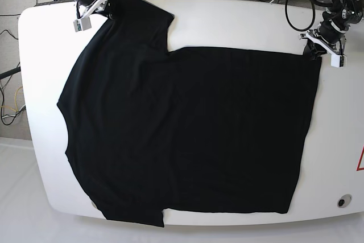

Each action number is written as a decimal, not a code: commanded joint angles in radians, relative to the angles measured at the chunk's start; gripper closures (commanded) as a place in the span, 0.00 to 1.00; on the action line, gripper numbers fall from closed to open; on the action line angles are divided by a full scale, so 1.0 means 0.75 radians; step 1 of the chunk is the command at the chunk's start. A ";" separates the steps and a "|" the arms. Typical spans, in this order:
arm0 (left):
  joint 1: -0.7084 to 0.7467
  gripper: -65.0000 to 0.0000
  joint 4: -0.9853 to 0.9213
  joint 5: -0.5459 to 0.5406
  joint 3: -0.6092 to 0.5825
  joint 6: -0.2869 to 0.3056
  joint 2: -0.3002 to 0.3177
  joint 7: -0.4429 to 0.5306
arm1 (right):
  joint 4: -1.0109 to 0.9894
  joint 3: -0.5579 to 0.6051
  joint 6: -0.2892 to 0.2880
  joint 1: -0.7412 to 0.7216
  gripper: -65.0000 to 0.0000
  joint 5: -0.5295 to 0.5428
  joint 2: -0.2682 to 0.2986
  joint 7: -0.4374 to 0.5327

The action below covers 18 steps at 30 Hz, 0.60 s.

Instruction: Fold the T-shirt properly

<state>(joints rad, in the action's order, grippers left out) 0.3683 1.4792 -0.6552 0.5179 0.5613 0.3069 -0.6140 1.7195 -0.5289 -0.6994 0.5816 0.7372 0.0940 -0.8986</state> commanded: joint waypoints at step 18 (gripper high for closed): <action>-0.009 0.24 0.032 -0.027 0.043 -0.040 0.024 -0.025 | 0.001 -0.002 0.002 0.011 1.00 -0.015 0.009 0.000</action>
<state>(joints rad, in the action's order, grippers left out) 0.3618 1.4967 -0.6636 0.5510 0.5308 0.3080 -0.6434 1.7138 -0.5282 -0.6994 0.5823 0.7399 0.0917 -0.8936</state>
